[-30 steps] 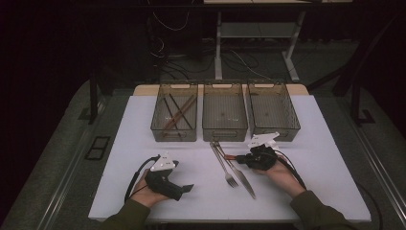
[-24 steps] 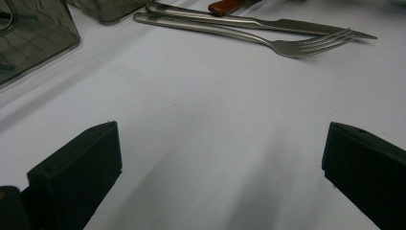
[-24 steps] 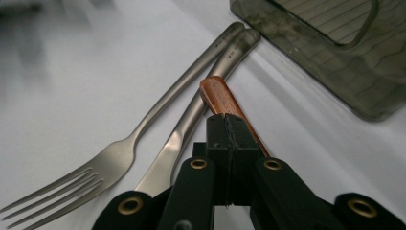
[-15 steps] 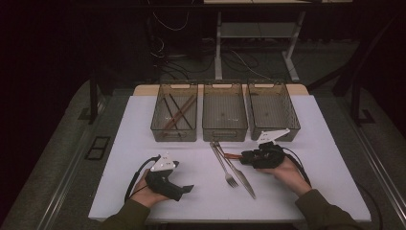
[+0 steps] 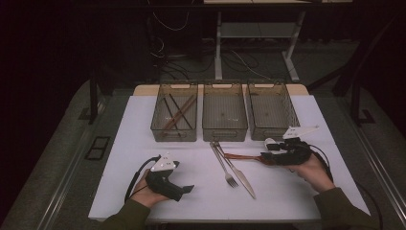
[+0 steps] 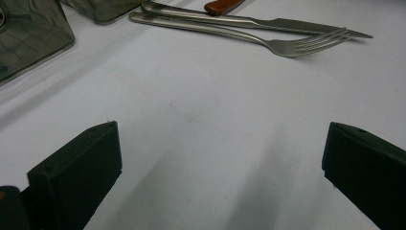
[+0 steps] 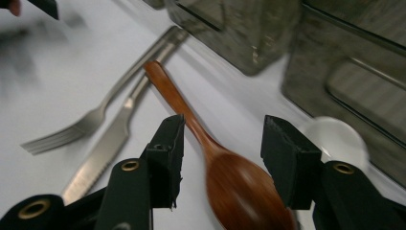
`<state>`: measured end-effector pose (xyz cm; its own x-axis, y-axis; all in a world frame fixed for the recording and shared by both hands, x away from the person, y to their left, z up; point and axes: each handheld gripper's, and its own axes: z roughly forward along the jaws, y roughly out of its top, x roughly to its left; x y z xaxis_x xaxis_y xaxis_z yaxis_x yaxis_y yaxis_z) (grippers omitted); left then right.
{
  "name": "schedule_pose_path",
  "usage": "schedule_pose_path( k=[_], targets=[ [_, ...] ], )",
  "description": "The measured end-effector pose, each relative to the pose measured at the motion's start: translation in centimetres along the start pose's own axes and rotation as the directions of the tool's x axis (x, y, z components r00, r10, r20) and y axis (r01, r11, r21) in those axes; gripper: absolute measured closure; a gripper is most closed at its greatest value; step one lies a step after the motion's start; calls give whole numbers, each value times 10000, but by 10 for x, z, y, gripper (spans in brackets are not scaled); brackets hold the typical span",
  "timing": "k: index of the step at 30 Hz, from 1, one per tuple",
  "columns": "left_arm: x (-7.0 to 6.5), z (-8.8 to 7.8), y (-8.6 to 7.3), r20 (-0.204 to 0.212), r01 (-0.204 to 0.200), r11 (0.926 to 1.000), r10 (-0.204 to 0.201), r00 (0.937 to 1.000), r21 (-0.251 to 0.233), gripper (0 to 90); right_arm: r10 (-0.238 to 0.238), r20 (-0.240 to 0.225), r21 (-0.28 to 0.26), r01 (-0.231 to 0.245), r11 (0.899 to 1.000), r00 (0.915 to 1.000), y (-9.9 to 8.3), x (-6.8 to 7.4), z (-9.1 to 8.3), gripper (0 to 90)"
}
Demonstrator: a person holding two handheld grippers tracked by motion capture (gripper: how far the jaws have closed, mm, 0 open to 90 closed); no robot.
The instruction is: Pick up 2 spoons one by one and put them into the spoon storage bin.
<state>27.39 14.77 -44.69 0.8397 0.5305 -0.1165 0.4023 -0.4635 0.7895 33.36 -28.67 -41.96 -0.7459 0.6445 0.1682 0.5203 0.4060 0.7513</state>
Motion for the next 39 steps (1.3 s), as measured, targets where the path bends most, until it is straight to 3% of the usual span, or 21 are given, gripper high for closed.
schedule_pose_path(
  k=[8, 12, 15, 20, 23, 31, 39],
  targets=[
    [0, 0, 0, 16, -50, 10000, 50, 10000, 43, 0, 157, 578, 436, -182, 9989, 9982, -16, -15, -13, 551],
    [0, 0, 0, 12, -24, 10000, 24, 10000, 45, 0, 83, 582, 617, -119, 9980, 9983, -19, -14, -14, 600],
    [0, 0, 0, 18, -27, 10000, 27, 10000, 40, 0, -125, 728, 812, 66, 9967, 9973, -22, -12, -15, 655],
    [-1, 1, 1, 7, -53, 10000, 53, 10000, 48, 0, 72, 1057, 852, -163, 9962, 9944, -24, -16, -20, 833],
    [-1, 1, 1, 8, -46, 10000, 46, 10000, 40, 0, 40, 1232, 963, -159, 9952, 9924, -25, -18, -20, 886],
    [-1, 1, 1, 20, -49, 10000, 49, 10000, 42, 0, -172, 1235, 1329, 6, 9911, 9922, -26, -19, -13, 893],
    [-1, 1, 1, 28, -42, 10000, 42, 10000, 42, 0, -129, 1271, 1328, -41, 9911, 9918, -26, -20, -12, 894]
  ],
)
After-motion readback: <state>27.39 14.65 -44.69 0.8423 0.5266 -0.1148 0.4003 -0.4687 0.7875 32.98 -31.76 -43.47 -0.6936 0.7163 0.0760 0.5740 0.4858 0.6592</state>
